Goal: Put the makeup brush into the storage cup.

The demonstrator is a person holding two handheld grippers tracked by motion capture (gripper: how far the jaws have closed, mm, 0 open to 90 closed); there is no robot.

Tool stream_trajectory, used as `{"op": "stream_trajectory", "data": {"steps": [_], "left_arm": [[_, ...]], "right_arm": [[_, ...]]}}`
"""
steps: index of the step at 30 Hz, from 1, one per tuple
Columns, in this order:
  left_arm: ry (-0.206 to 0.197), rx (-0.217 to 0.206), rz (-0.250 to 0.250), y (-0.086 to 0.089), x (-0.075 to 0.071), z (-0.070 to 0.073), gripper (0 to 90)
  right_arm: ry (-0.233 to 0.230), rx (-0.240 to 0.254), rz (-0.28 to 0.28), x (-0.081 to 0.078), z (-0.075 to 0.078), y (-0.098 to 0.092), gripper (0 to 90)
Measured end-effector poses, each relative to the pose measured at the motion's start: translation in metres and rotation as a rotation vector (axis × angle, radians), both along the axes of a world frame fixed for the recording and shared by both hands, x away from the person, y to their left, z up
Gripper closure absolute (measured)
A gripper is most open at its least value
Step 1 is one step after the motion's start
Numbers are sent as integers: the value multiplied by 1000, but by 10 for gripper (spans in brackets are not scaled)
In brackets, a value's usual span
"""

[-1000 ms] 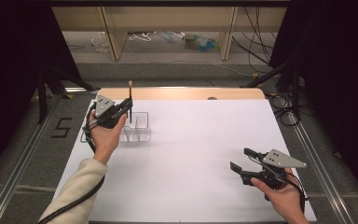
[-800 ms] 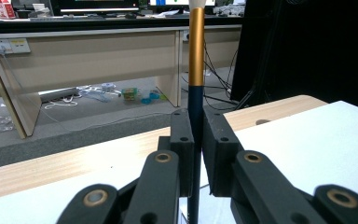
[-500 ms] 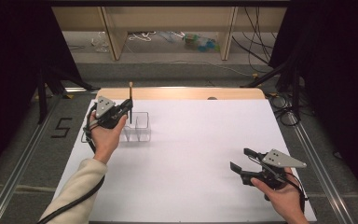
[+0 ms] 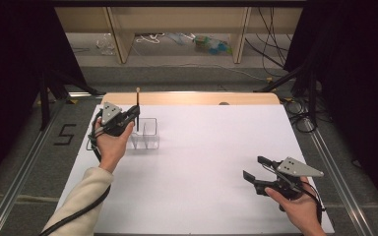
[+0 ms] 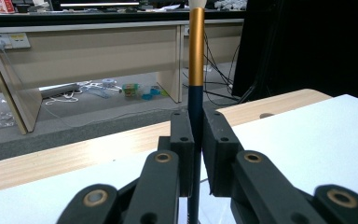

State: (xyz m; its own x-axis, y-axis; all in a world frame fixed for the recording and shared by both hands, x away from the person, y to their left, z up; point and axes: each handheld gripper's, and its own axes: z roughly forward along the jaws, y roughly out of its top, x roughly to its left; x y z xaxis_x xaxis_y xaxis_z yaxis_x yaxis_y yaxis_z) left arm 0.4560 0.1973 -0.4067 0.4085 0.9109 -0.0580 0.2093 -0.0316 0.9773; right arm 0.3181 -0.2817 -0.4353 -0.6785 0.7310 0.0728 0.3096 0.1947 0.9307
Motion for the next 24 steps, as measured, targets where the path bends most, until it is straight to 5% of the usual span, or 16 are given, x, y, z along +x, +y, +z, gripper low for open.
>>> {"op": "stream_trajectory", "data": {"steps": [24], "left_arm": [[15, 13, 4, 1, 2, -9, 828]], "right_arm": [[-5, 4, -2, 0, 0, 0, 251]]}}
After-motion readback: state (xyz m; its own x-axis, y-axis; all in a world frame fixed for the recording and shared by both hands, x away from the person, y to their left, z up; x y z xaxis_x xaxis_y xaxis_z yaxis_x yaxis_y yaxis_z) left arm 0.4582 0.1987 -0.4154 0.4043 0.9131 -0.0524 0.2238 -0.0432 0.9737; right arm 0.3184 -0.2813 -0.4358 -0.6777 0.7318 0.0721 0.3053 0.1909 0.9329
